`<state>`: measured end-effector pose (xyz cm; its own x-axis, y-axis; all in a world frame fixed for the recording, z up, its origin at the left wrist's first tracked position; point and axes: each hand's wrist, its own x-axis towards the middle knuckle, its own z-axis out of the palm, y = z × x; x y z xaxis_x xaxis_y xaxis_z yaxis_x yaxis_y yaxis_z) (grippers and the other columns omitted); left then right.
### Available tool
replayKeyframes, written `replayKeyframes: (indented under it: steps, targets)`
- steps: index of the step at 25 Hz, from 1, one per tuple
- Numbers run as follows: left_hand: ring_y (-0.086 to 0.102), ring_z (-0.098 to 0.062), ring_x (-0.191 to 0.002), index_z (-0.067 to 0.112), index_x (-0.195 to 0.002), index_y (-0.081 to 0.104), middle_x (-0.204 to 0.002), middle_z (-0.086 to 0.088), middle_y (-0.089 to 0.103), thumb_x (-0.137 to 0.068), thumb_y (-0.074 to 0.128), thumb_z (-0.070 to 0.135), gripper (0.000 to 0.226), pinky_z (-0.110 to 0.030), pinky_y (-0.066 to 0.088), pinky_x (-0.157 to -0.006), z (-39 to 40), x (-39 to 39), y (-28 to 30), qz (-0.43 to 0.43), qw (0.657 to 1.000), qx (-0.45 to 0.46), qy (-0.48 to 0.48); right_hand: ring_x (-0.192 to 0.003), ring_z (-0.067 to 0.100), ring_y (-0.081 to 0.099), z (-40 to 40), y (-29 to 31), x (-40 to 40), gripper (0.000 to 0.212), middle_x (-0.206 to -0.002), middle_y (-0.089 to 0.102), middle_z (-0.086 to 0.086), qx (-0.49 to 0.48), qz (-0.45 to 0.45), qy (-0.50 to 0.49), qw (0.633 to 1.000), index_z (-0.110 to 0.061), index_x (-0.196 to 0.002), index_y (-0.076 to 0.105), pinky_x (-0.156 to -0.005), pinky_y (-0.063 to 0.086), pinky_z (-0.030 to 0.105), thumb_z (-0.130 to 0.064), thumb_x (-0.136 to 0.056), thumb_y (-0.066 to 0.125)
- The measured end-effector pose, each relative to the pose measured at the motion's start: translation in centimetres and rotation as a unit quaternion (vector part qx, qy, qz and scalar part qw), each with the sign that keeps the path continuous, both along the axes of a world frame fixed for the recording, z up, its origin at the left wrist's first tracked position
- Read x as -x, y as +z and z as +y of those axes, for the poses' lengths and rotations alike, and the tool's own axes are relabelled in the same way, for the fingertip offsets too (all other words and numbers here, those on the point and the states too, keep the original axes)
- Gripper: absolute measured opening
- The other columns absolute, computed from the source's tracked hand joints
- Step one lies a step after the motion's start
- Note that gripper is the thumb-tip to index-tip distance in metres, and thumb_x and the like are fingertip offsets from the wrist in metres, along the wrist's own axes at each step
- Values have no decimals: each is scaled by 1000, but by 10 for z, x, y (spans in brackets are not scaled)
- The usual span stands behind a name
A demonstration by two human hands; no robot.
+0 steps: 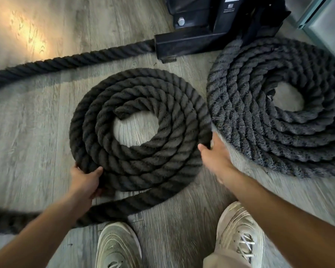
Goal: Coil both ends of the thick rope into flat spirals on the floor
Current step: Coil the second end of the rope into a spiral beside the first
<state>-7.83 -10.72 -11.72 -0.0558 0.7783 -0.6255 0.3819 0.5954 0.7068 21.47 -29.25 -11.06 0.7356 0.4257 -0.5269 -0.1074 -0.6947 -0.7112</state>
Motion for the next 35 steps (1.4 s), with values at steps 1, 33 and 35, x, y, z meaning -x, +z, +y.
replayKeyframes:
  steps: [1,33,35]
  targets:
    - [66,-29,-108,28,-143,35,-132,-2,60,-95,67,14,59,-48,62,-68,-22,-3,-4,-27,999,15,17,-125,26,57,8,2,-16,59,-148,54,1,22,-30,-3,999,-32,-154,35,-104,46,38,-32,-100,58]
    - [61,-31,-108,32,-159,11,-145,-16,51,-84,73,15,98,-43,53,-79,35,7,-4,18,997,-10,74,-111,24,56,7,-2,42,71,-142,45,1,31,-32,-40,998,-31,-155,29,-77,49,27,-49,-94,60]
    - [60,-22,-93,27,-159,18,-143,-13,54,-94,65,17,82,-39,49,-73,68,9,1,19,998,-27,58,-117,22,59,-19,0,86,83,-143,51,-2,27,-4,-19,999,-31,-158,20,-89,50,28,-55,-90,62]
